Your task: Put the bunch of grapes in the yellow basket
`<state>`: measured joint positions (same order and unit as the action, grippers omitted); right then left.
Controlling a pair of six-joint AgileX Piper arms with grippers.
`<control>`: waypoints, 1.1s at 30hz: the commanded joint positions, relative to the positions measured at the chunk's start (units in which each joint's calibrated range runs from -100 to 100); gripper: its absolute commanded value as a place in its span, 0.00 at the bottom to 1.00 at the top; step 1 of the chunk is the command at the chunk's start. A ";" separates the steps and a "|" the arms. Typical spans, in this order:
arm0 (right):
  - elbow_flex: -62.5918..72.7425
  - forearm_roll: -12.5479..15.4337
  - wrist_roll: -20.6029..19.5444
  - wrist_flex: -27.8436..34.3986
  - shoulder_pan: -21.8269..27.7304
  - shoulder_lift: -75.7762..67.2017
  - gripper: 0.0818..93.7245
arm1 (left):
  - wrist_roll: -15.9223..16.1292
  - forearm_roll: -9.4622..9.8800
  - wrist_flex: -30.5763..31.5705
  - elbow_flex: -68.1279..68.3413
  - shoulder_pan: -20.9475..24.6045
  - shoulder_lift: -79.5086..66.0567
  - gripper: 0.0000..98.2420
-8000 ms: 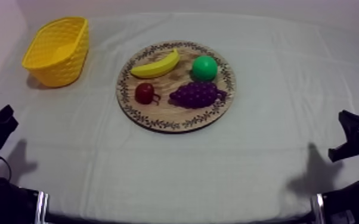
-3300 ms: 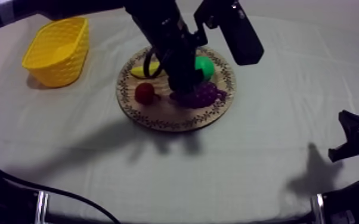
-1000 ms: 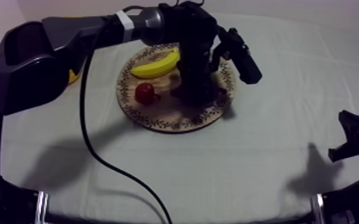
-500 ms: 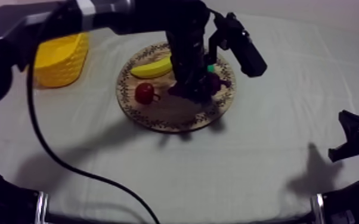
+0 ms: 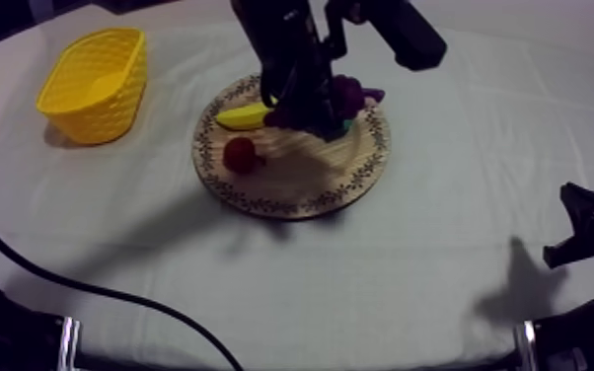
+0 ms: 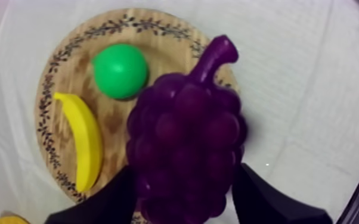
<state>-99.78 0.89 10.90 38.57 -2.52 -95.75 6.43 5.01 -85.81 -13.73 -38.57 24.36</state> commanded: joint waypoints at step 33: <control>0.00 0.01 0.01 -0.02 0.00 0.00 0.00 | -1.93 -1.15 -4.18 -8.25 29.32 0.41 0.52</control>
<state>-99.78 0.89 10.90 38.57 -2.52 -95.75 4.64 3.92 -89.86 -22.20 -10.95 24.85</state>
